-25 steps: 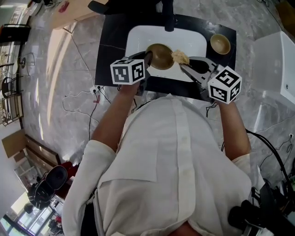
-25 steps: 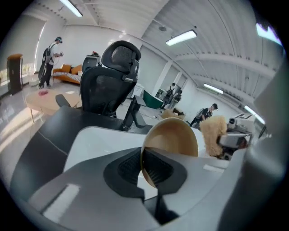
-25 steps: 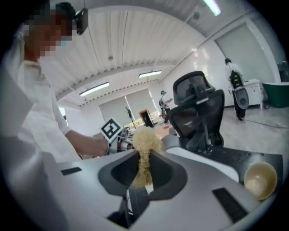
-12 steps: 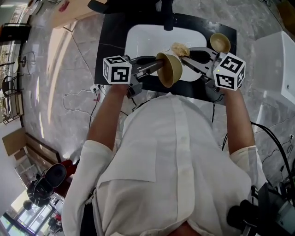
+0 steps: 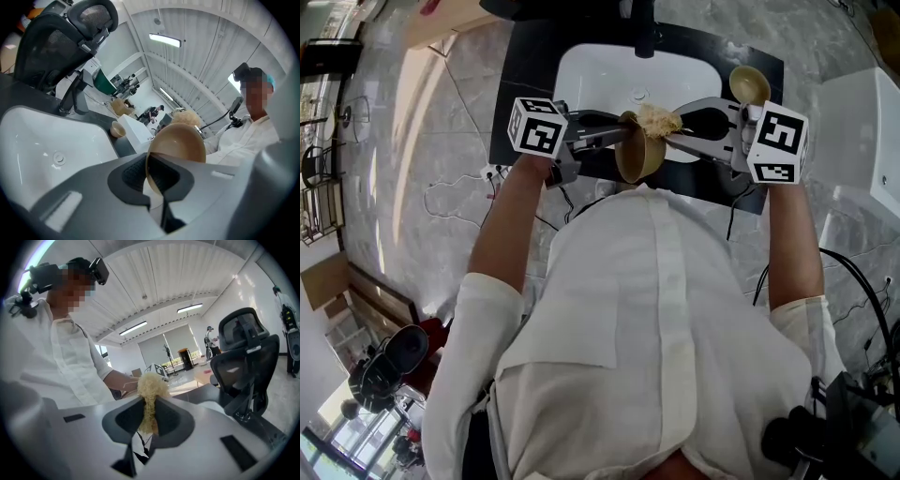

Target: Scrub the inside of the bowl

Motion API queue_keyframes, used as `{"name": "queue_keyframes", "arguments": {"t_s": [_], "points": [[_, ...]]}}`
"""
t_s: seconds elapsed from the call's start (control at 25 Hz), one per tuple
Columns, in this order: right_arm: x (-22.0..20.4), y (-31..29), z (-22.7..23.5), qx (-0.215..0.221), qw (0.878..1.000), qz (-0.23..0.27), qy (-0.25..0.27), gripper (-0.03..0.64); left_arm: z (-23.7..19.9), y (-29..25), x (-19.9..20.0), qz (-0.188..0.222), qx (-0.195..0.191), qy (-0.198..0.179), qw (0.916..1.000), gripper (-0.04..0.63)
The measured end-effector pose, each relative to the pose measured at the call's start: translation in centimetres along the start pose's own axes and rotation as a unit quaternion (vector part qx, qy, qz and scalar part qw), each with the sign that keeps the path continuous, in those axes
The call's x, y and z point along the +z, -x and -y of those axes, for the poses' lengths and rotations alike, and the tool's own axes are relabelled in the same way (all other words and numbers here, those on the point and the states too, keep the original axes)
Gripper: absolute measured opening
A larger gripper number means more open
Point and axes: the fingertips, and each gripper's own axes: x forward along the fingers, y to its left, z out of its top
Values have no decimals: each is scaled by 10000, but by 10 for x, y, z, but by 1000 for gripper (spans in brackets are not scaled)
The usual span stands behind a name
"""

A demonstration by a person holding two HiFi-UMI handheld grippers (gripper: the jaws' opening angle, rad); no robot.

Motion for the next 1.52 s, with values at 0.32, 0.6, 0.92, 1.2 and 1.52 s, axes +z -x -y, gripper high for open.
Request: {"name": "queue_keyframes", "arguments": {"t_s": [0.32, 0.6, 0.92, 1.2, 1.52], "points": [[10, -5, -28, 124, 9985, -5, 540, 52, -9, 12, 14, 762, -95, 616, 9951, 11], [1, -25, -48, 441, 9963, -72, 734, 52, 1, 22, 32, 1635, -727, 1443, 9732, 11], [-36, -44, -51, 559, 9943, -586, 698, 52, 19, 27, 37, 1942, -1419, 1614, 9571, 11], [-65, -46, -24, 133, 9861, -1467, 762, 52, 32, 23, 28, 1443, -1420, 1060, 9735, 11], [-58, -28, 14, -633, 9837, -1556, 640, 52, 42, 14, 10, 886, -1298, 686, 9852, 11]]}}
